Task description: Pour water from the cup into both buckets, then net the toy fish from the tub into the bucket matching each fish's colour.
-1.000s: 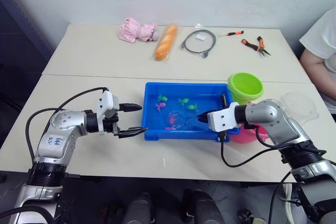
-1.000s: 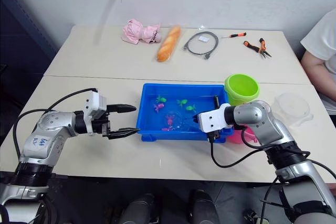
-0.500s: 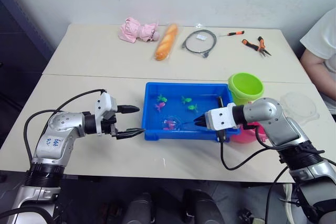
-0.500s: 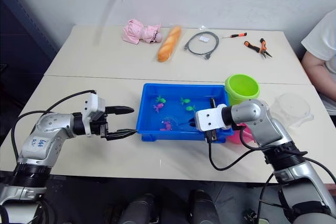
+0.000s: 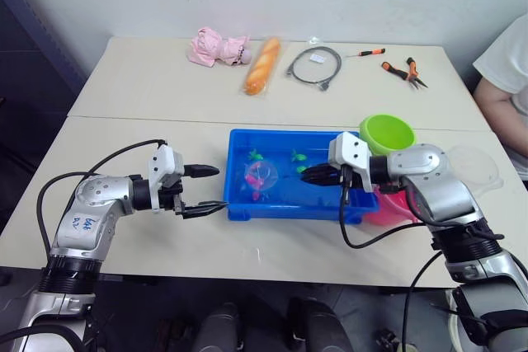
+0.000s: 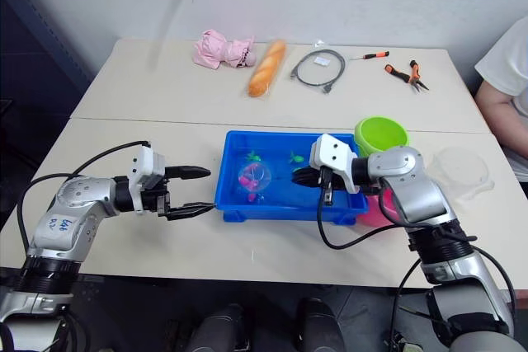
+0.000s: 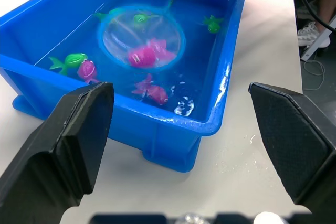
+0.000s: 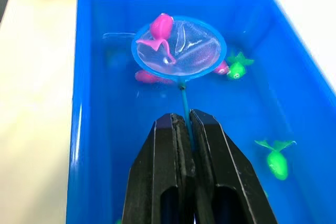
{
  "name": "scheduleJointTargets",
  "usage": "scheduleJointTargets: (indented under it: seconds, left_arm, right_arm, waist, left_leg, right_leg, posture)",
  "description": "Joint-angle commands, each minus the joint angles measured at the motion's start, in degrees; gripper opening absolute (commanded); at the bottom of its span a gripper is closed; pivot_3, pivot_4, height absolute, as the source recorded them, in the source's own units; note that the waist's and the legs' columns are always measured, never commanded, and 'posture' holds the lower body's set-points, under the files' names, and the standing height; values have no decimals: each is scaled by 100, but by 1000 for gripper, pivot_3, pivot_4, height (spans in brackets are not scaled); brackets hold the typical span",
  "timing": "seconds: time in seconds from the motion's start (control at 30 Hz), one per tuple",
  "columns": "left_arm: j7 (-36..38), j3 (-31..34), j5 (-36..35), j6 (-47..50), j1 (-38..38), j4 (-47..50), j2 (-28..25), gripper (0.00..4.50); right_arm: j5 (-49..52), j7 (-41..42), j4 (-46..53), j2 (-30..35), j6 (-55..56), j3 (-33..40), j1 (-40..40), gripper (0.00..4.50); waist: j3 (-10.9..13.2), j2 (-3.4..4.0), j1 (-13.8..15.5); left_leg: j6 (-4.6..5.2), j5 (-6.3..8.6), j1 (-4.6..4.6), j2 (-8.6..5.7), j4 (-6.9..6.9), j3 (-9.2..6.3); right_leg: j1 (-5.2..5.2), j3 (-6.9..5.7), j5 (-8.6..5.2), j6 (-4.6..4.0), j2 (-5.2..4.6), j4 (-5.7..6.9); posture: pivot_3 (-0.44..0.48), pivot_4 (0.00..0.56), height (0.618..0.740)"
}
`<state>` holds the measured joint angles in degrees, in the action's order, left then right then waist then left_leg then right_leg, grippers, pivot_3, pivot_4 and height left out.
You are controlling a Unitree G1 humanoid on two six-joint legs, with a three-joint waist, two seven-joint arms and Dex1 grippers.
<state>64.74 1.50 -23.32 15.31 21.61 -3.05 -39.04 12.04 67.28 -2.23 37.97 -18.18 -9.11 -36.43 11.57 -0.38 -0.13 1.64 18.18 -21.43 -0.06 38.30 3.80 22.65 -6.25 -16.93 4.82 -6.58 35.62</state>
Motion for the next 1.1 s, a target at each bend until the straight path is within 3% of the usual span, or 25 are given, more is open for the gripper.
scheduleJointTargets:
  seconds: [0.03,0.4,0.77,0.9,1.1]
  left_arm:
    - [75,152,-166,-89,49,116,43,4388]
    - [-41,-62,-511,158,551,219,754,4388]
    - [216,-713,-473,454,1103,203,1445,4388]
    - [220,-763,-458,438,1193,215,1621,4388]
    - [184,-771,-408,368,1231,229,1680,4388]
  right_arm:
    - [372,-128,568,287,-280,621,145,0]
    - [1486,-1008,2706,703,-1089,2986,2428,0]
    - [1868,-1329,3465,500,-975,5558,4820,0]
    - [1633,-1371,3352,138,-443,6308,5671,0]
    - [520,-1398,2461,-287,1701,6250,6379,0]
  waist:
    - [0,0,17]
    - [0,0,151]
    - [-1,-1,181]
    - [-1,-1,180]
    - [-1,-1,142]
  left_leg:
    - [0,0,0,0,-1,0]
    - [3,2,-3,-3,-2,2]
    - [7,0,1,-6,-4,4]
    - [8,-1,6,-6,-5,0]
    - [5,1,27,-6,-14,21]
  right_leg:
    - [0,0,0,0,0,-1]
    - [-2,-1,0,1,-1,-6]
    - [-10,2,1,2,4,-8]
    - [-17,2,1,3,5,-12]
    - [-15,23,1,3,7,-21]
  posture:
    - [0,150,740]
    - [0,150,740]
    - [0,150,740]
    - [0,150,740]
    - [0,150,740]
